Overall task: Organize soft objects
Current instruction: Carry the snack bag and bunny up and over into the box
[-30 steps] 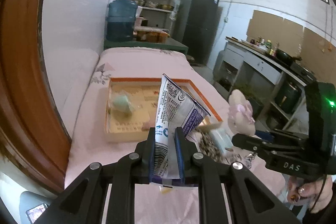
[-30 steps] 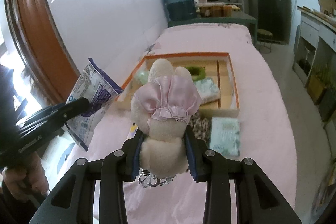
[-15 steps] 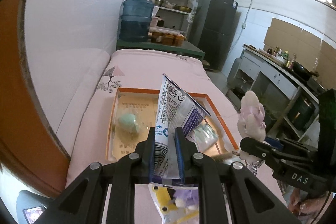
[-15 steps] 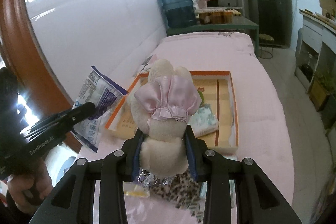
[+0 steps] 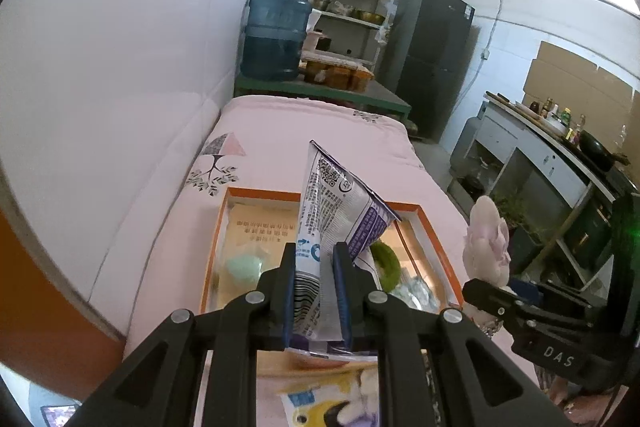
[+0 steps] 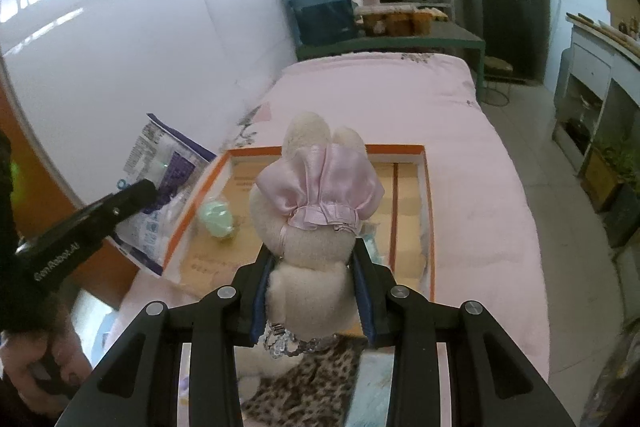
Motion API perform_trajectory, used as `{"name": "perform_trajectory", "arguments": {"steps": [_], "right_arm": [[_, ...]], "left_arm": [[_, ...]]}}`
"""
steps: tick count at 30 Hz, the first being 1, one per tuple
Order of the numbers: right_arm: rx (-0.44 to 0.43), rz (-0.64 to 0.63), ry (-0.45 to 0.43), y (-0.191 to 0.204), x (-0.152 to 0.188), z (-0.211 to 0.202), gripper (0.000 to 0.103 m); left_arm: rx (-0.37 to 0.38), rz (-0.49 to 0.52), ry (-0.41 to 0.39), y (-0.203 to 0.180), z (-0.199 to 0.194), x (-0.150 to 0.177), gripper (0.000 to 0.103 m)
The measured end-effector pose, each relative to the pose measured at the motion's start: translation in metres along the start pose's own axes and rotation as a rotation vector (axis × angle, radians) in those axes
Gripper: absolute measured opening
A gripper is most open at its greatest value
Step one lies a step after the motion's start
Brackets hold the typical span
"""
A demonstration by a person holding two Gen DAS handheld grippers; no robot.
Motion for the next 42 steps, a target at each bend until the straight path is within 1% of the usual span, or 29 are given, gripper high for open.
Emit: {"name": "perform_trajectory", "arguments": {"steps": [7,16,20,28,42], "right_arm": [[0.030,-0.021,0.051,-0.015,-0.005,0.033,0.037],[0.052,-0.029,0.100,-0.029,-0.008,0.064,0.037],[0.067,-0.043,0.116,-0.035,-0.014,0.078,0.037],[0.090,-0.065,0.159,-0.047,-0.017,0.103,0.037],[0.108,-0.070,0.198,-0.059,-0.021,0.133,0.037]], "left_arm": [[-0.018,-0.014,0.038,0.001,0.034,-0.003,0.018],[-0.042,0.012,0.091,0.002,0.074,-0.001,0.018],[-0.042,0.005,0.118,0.003,0.088,0.002,0.018],[-0.045,-0.005,0.154,0.005,0.109,0.006,0.018],[-0.040,-0.019,0.196,0.003,0.136,0.012,0.018]]}}
Point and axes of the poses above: each gripper's, at about its wrist camera, not at the fingertips, and z roughly the way its jaws point, y to its left, x to its underside, the point moved 5 cm from there along z, roughly the way its jaws point, and after that the axes turned 11 degrees about -y, right-handed, at the moved point
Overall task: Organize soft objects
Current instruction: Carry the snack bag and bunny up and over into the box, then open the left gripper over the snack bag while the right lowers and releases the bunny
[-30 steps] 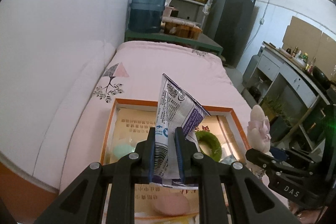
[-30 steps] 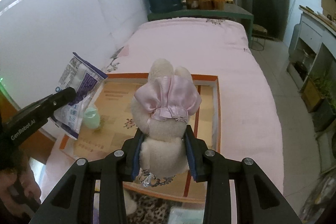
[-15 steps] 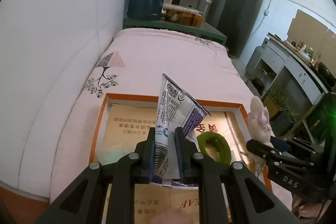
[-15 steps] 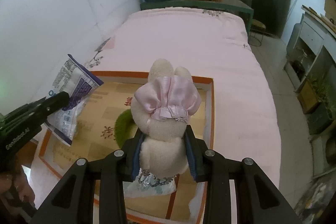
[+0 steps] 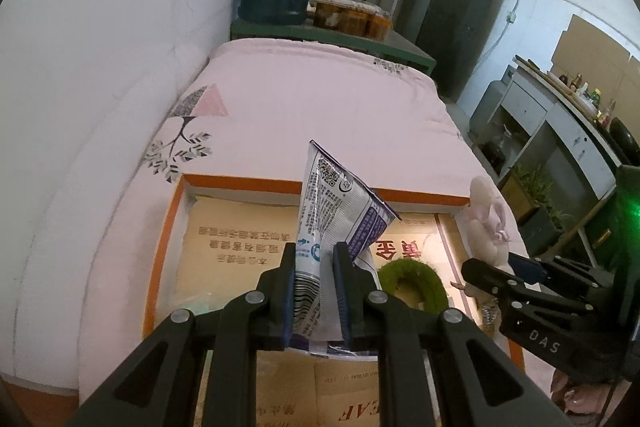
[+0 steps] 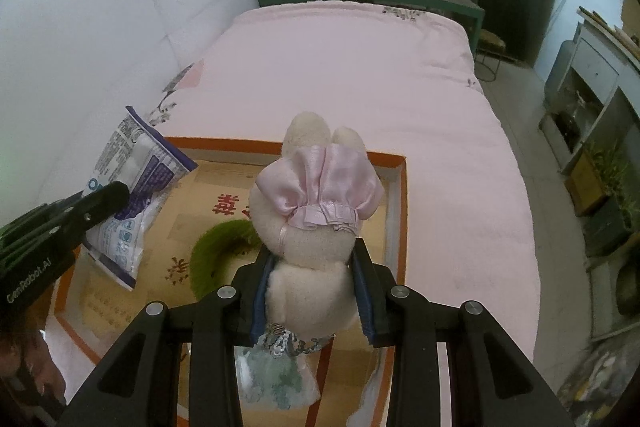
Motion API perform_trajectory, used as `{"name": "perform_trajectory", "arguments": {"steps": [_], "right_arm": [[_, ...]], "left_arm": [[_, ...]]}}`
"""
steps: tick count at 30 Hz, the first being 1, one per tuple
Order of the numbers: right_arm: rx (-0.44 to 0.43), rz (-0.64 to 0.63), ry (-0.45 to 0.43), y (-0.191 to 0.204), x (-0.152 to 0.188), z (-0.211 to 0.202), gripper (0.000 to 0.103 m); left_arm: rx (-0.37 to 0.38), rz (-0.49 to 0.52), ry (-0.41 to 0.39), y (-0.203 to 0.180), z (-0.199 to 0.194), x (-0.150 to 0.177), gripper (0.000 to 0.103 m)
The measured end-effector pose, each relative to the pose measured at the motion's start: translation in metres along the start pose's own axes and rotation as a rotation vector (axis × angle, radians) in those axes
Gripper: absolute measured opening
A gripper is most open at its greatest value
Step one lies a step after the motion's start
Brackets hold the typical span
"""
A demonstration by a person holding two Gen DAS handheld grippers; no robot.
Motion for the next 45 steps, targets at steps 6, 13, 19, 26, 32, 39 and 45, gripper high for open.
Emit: {"name": "perform_trajectory", "arguments": {"steps": [6,13,19,26,32,39,45], "right_arm": [[-0.001,0.009,0.025,-0.003,0.005,0.016,0.037],[-0.006,0.011,0.043,-0.003,0.011,0.027,0.037],[-0.009,0.012,0.043,-0.003,0.013,0.031,0.038],[-0.028,0.036,0.037,-0.005,0.016,0.032,0.045],[-0.022,0.059,0.020,-0.007,0.021,0.028,0.062],[-0.006,0.052,-0.029,-0.006,0.021,0.011,0.063],[-0.013,0.057,-0.044,-0.005,0.022,0.000,0.063]], "left_arm": [[0.000,0.005,0.011,0.001,0.010,0.004,0.018],[0.007,0.009,0.030,0.000,0.020,0.009,0.020],[-0.001,0.004,0.058,0.003,0.030,0.013,0.023],[-0.022,0.025,0.067,0.005,0.034,0.016,0.053],[-0.029,0.044,0.061,0.001,0.030,0.018,0.059],[-0.034,0.045,0.042,-0.002,0.021,0.017,0.059],[-0.024,0.048,0.018,-0.008,0.009,0.012,0.060]]}}
Point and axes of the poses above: each gripper's, at about its wrist camera, not at the fingertips, and z roughly the way its jaws point, y to its left, x to its underside, the point moved 5 cm from there along z, roughly the way its jaws point, and after that the axes turned 11 degrees about -y, right-handed, at the moved point
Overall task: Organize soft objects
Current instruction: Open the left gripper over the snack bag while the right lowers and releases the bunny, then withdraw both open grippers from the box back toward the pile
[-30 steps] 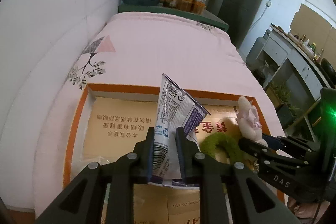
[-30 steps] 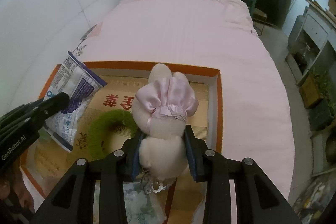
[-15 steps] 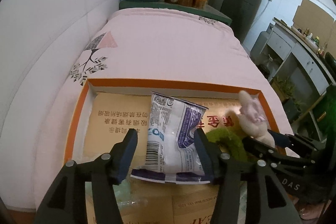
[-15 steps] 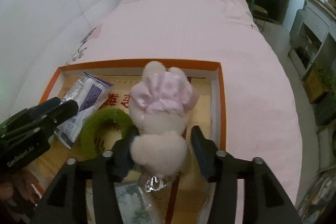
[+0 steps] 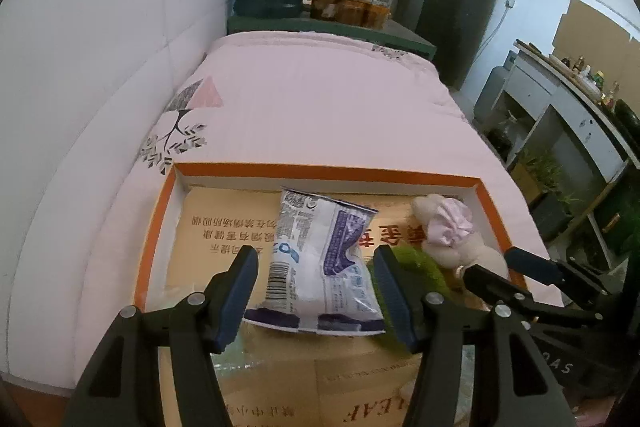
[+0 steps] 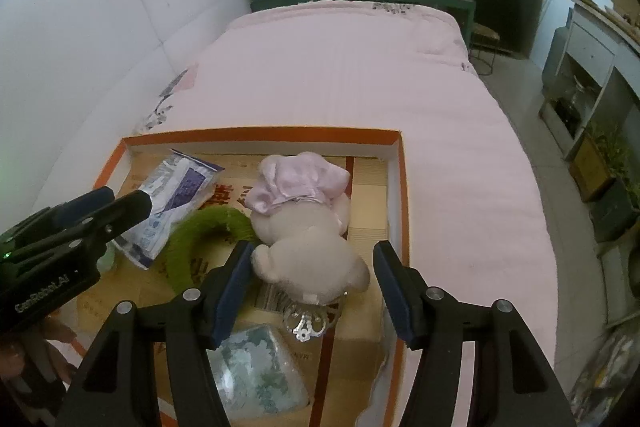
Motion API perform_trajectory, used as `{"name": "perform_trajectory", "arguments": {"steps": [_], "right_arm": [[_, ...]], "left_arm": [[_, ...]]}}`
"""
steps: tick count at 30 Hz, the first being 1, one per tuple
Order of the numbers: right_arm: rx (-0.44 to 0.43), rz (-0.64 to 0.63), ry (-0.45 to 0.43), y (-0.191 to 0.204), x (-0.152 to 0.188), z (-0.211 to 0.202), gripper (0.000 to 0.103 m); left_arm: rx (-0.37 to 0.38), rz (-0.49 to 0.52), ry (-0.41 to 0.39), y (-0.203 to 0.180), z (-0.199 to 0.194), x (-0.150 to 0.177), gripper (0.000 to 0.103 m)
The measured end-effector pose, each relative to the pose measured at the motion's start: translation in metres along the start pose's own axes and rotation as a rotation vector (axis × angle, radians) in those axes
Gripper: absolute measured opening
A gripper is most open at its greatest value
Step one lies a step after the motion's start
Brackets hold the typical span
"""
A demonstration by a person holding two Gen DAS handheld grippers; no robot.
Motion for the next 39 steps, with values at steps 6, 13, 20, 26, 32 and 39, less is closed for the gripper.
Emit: {"name": "perform_trajectory", "arguments": {"steps": [6,13,20,26,32,39], "right_arm": [[-0.007,0.005,-0.015,0.002,-0.001,-0.012,0.063],[-0.008,0.004,-0.036,0.005,-0.003,-0.029,0.064],[-0.014,0.005,-0.052,0.009,-0.001,-0.047,0.063],[-0.018,-0.001,-0.061,0.015,0.004,-0.063,0.064],[-0.022,-0.004,-0.078,0.022,0.009,-0.081,0.063],[-0.028,-0.014,-0.111,0.034,0.016,-0.108,0.063]], "left_arm": [[0.008,-0.001,-0.023,-0.003,-0.014,-0.005,0.060],[0.021,-0.003,-0.046,-0.006,-0.031,-0.008,0.060],[0.044,0.005,-0.073,-0.013,-0.052,-0.008,0.060],[0.045,0.017,-0.092,-0.015,-0.070,-0.008,0.060],[0.046,0.032,-0.117,-0.019,-0.090,-0.007,0.060],[0.053,0.044,-0.150,-0.021,-0.119,-0.001,0.060]]}}
Point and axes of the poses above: each gripper's, at about its wrist camera, not at the fingertips, and z roughly the way its jaws point, y to its left, x to its underside, the point moved 5 cm from there along z, roughly the way its jaws point, and after that the axes turned 11 degrees about -y, right-handed, at the moved point
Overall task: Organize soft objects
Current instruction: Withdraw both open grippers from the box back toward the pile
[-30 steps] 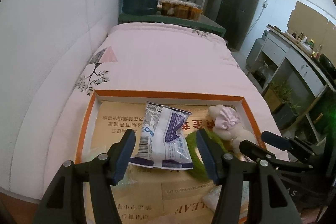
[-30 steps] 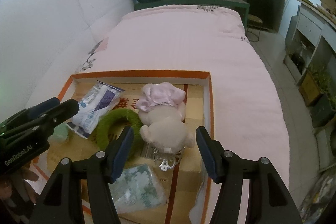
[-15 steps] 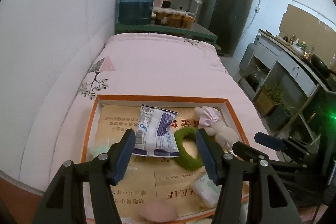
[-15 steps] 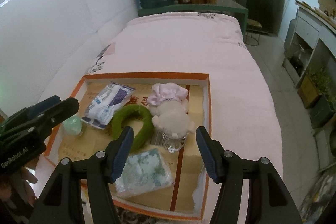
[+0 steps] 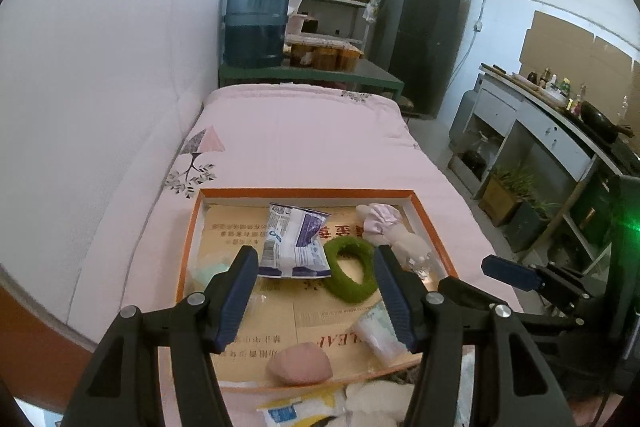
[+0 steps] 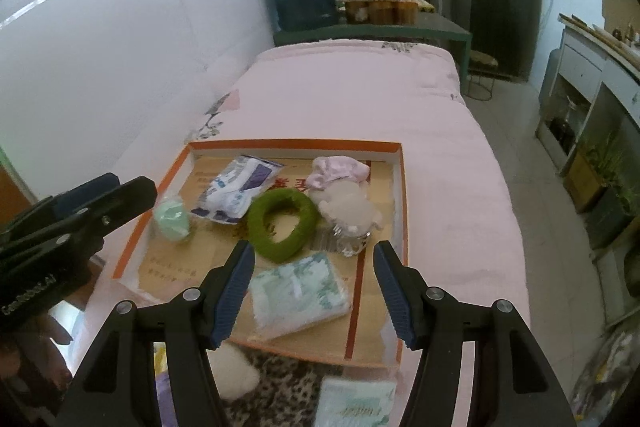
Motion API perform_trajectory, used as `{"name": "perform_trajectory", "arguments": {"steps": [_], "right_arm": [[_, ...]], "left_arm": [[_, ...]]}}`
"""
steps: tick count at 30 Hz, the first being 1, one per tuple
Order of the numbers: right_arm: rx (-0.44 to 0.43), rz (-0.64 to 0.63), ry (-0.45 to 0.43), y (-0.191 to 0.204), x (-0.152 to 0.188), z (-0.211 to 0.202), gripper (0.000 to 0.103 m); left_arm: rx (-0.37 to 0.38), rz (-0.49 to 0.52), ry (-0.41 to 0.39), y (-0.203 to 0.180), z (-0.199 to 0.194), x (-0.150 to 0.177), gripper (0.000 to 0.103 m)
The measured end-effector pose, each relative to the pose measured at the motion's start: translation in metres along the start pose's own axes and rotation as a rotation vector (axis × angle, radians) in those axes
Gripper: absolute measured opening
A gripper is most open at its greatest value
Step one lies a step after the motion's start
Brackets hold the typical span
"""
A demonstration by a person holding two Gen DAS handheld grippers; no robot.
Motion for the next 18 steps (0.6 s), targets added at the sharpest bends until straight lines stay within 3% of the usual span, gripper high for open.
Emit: {"name": "perform_trajectory", "arguments": {"steps": [18], "right_arm": [[-0.038,0.026,-0.010,0.019,0.027,-0.060,0.064]], "left_arm": [[0.015,0.017,-0.072,-0.002,-0.066,0.013,0.060]]}}
Point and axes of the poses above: each gripper's, at about its wrist camera, not at the fingertips, and z roughly the way its jaws point, y to its left, x to its underside, the point moved 5 cm from there along z, roughly the way its jaws point, and after that the axes turned 11 degrees about -y, right-handed, at the moved point
